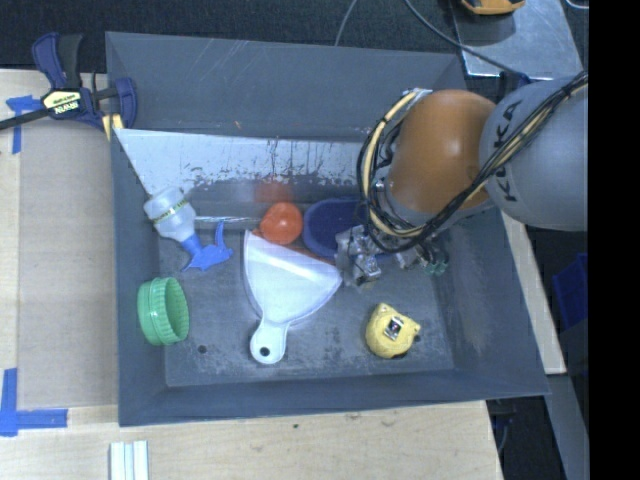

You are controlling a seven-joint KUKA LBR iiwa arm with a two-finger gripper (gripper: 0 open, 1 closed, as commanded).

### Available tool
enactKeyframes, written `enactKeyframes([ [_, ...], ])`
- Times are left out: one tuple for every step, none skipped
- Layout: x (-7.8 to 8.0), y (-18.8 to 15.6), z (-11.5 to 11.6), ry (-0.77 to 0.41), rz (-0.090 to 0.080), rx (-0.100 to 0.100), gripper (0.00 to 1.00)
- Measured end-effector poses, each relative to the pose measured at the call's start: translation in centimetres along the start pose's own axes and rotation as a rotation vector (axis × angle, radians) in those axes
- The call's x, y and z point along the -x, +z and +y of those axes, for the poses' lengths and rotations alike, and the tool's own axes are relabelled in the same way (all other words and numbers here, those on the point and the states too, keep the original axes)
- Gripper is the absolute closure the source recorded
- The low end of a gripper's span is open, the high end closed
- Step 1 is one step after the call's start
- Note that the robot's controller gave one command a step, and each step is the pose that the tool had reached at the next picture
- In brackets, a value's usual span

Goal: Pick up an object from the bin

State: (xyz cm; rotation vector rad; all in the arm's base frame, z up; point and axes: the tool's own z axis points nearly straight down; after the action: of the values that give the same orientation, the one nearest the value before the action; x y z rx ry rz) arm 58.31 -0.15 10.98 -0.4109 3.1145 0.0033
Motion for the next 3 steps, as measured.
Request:
enactKeyframes([
  [1.59,-3.18,-3.10,-0.783,-0.005,-0.004,1.00],
  [1.57,-3.13,-3.01,-0.779,-0.004,-0.001,0.00],
  [1.56,-3.13,-3.01,-0.779,-0.003,0.000,1.00],
])
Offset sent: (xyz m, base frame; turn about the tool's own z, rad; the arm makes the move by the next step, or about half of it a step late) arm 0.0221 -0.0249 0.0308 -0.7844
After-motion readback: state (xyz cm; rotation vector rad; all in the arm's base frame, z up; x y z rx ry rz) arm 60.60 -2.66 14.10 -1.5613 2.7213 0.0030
